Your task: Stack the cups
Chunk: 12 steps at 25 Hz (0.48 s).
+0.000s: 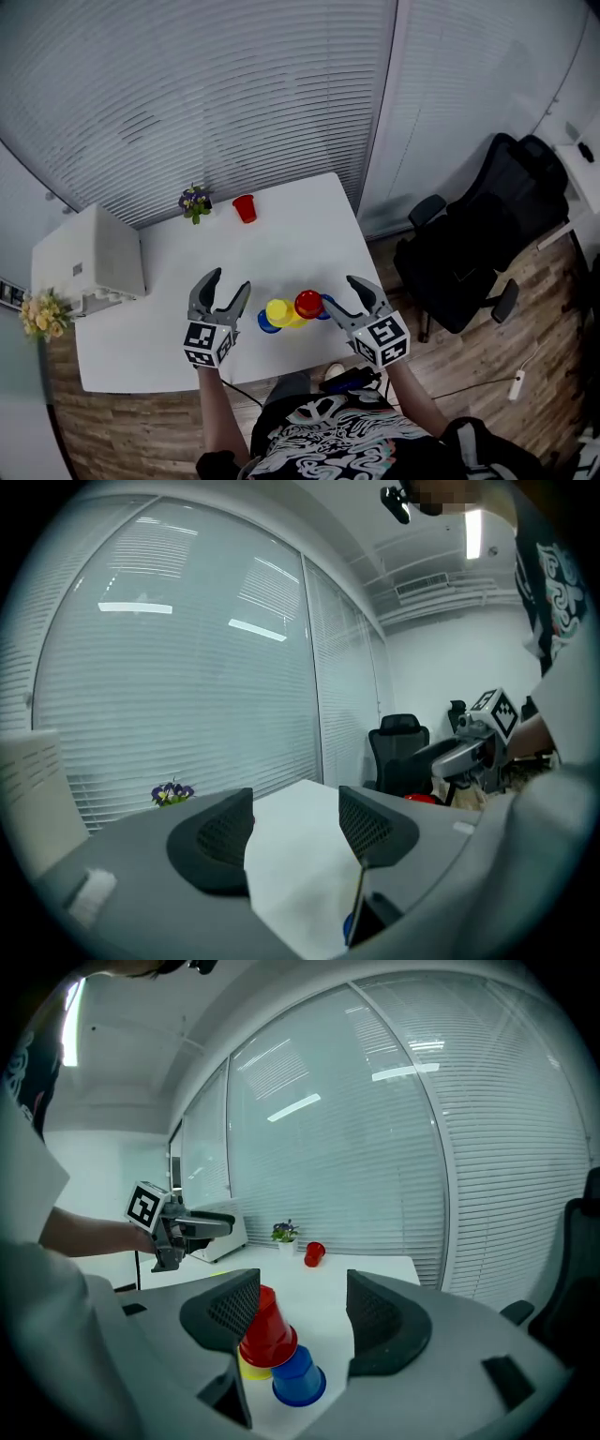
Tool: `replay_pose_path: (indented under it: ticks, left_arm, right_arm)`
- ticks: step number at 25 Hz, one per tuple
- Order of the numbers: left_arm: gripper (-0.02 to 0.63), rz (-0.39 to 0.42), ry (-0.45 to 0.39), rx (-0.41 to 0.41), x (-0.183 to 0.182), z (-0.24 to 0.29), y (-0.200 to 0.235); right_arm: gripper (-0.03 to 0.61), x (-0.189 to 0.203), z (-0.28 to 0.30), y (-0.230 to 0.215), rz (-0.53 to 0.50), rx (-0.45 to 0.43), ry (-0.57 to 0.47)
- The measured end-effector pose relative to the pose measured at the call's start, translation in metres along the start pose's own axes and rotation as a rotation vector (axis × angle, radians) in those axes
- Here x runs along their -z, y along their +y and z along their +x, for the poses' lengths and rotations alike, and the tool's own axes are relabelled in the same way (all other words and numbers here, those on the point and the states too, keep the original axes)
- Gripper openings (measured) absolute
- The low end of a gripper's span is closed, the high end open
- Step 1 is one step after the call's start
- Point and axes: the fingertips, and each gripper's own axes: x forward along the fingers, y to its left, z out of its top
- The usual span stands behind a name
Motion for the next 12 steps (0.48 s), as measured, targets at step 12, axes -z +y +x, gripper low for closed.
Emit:
replay_pose_path:
  ticks: [12]
  left_arm:
    - [0.275, 0.366, 0.244, 0.124, 0.042, 0.082, 0.067]
  right_arm:
    - [0.262, 0.001, 0.025, -0.043, 0.083, 0.164, 0.023]
